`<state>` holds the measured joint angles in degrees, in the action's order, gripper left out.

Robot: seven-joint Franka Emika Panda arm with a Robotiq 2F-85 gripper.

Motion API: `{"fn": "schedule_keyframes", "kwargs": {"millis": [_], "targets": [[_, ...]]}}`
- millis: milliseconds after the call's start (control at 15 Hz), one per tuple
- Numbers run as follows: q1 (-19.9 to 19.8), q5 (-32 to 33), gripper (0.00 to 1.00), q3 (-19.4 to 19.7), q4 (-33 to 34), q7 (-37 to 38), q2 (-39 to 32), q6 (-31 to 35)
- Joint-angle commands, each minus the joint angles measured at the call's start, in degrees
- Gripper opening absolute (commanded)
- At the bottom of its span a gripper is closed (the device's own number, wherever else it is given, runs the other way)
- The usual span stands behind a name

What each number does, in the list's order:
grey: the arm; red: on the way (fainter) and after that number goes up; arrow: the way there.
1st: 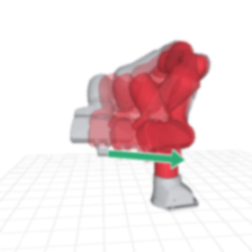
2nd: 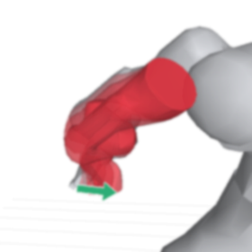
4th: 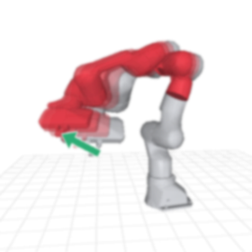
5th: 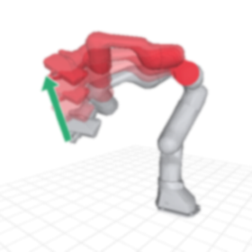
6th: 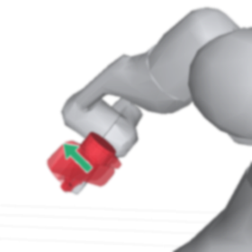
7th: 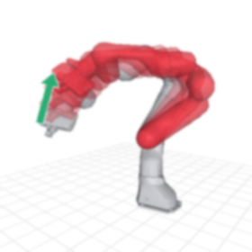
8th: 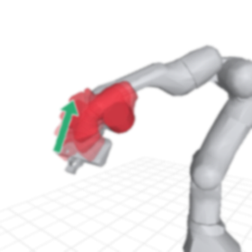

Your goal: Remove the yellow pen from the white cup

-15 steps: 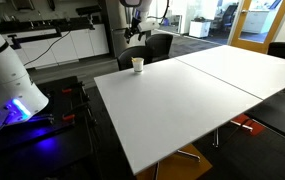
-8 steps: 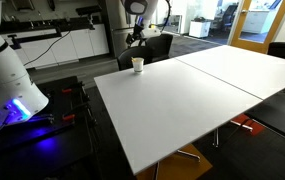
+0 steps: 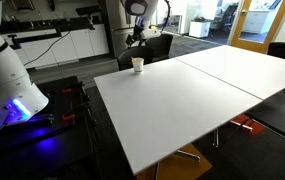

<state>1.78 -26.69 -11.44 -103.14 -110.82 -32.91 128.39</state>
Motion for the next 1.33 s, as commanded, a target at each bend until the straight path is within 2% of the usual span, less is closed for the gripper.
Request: {"fn": "schedule_keyframes", "kwargs": {"millis": [0,267,333,400,467,600,733,800,867,933,1000,1133,1267], "targets": [[-0.64,3.67,1.0,-1.39,0.44,-2.49,-1.58,2.85],[-1.14,6.04,1.0,-2.57,-0.04,-5.2,-2.59,6.41],[-1.43,6.18,0.97,-3.06,-0.1,-5.9,-2.82,7.11],[-1.7,6.05,0.84,-3.53,-0.14,-6.7,-3.04,7.68],[-2.07,5.76,0.91,-4.09,-0.19,-7.78,-3.21,8.05],[-2.61,5.5,0.84,-4.92,-0.21,-9.24,-3.56,8.27],[-3.3,5.09,0.7,-5.71,0.14,-11.0,-4.04,7.81],[-3.66,5.04,0.67,-6.08,0.47,-11.99,-4.36,7.18],[-4.04,4.97,0.52,-6.43,1.02,-12.94,-4.87,6.66],[-4.35,4.78,0.5,-6.7,1.42,-13.75,-5.32,6.42],[-4.63,4.71,0.44,-6.97,1.9,-14.6,-5.89,6.26],[-4.91,4.85,0.42,-7.35,3.15,-15.8,-7.29,5.76],[-4.79,5.14,0.49,-7.5,4.38,-16.54,-8.66,5.73]]}}
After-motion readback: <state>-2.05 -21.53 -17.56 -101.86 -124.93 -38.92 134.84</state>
